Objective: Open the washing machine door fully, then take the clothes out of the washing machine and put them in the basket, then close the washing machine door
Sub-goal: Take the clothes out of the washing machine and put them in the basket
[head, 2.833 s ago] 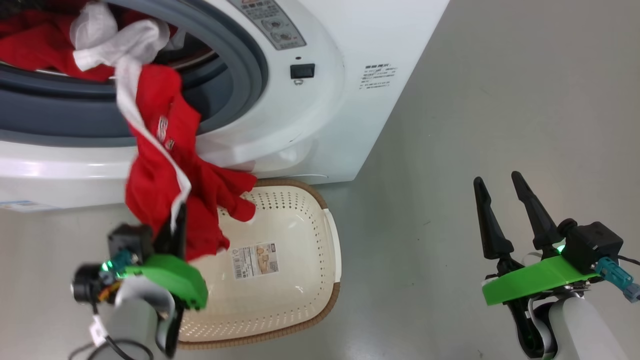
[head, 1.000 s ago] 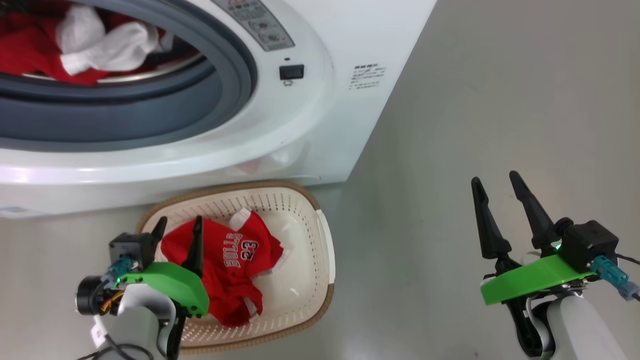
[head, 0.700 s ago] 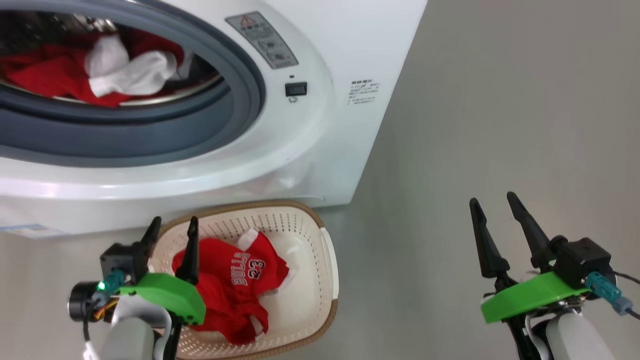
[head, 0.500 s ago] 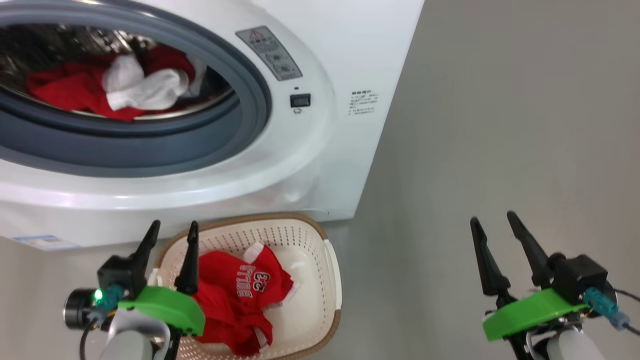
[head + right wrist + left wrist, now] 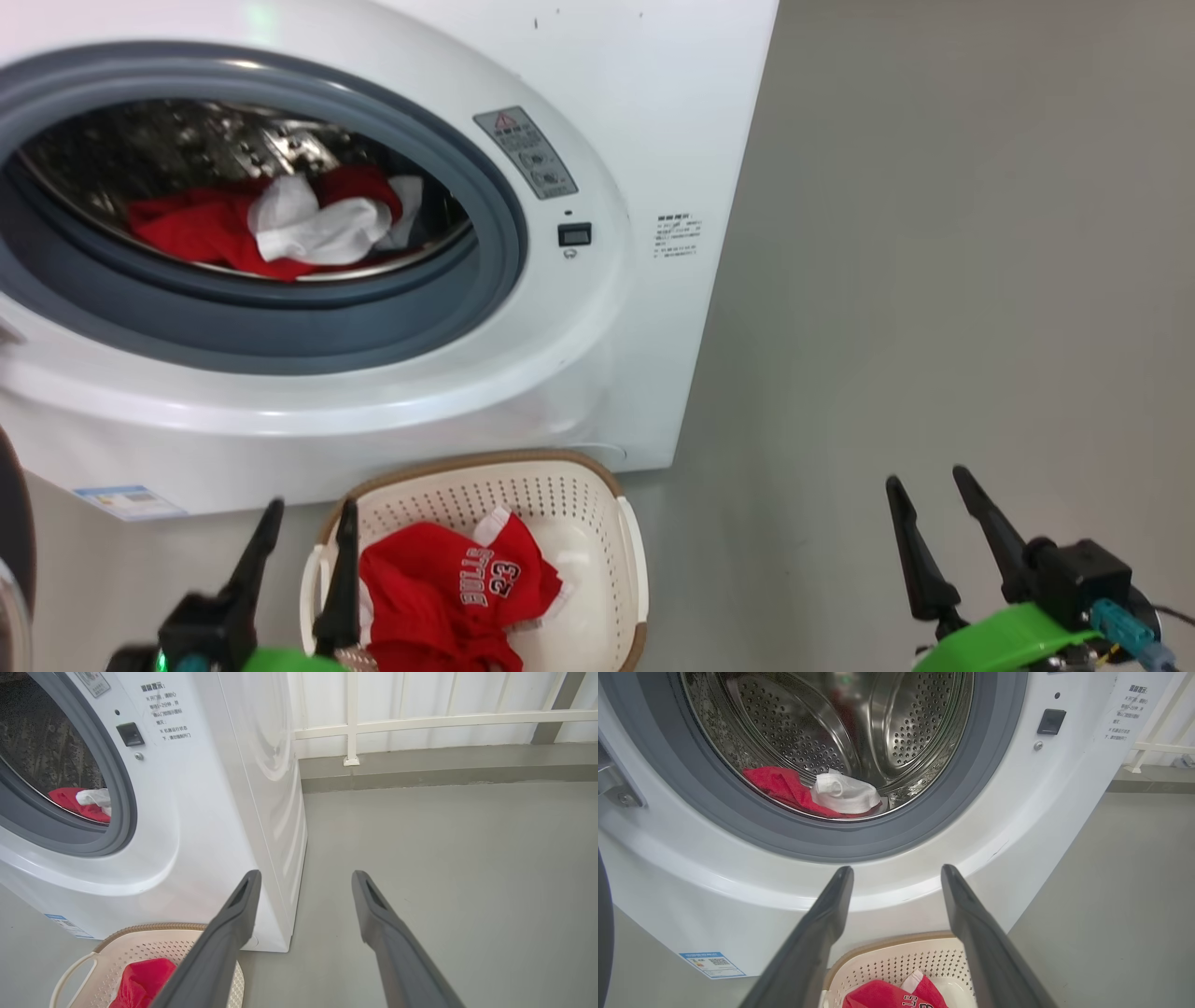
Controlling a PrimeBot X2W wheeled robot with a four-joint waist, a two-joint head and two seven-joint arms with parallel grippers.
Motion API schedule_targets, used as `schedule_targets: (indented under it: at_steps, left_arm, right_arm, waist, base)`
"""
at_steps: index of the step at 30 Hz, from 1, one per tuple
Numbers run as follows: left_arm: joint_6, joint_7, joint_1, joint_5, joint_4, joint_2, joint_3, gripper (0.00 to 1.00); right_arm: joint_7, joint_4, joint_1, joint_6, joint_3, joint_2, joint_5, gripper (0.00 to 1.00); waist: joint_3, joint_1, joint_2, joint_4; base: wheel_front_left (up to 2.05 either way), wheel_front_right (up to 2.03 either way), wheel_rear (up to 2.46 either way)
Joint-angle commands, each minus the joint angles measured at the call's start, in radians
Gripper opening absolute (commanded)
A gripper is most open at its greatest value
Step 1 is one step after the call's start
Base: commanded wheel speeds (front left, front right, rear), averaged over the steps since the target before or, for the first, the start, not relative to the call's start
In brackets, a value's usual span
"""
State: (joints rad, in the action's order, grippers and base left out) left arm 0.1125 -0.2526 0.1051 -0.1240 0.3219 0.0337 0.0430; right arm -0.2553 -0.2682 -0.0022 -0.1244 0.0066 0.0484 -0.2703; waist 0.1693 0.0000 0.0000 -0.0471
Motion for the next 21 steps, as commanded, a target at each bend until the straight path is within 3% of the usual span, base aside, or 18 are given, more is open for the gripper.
schedule_targets:
  at_steps: [1, 9, 21]
  left_arm:
    - [-0.011, -0.009, -0.026, -0.006, -0.044, 0.017, 0.036, 1.00]
    - [-0.027, -0.009, -0.110, -0.021, -0.118, 0.017, 0.037, 1.00]
    - [-0.039, -0.009, -0.111, -0.035, -0.138, 0.017, 0.031, 1.00]
  right_arm:
    - [-0.006, 0.027, 0.013, -0.006, 0.015, 0.012, 0.009, 1.00]
    - [-0.006, 0.041, 0.062, -0.006, 0.007, 0.017, 0.008, 1.00]
    - [-0.006, 0.047, 0.053, -0.006, 0.005, 0.016, 0.009, 1.00]
  waist:
    - [-0.028, 0.0000, 0.0000, 0.004]
    - [-0.051, 0.0000, 0.0000, 0.011]
    - [-0.035, 0.0000, 0.0000, 0.008]
  base:
    - [0.00, 0.00, 0.00]
    - [0.00, 0.00, 0.00]
    - [0.00, 0.00, 0.00]
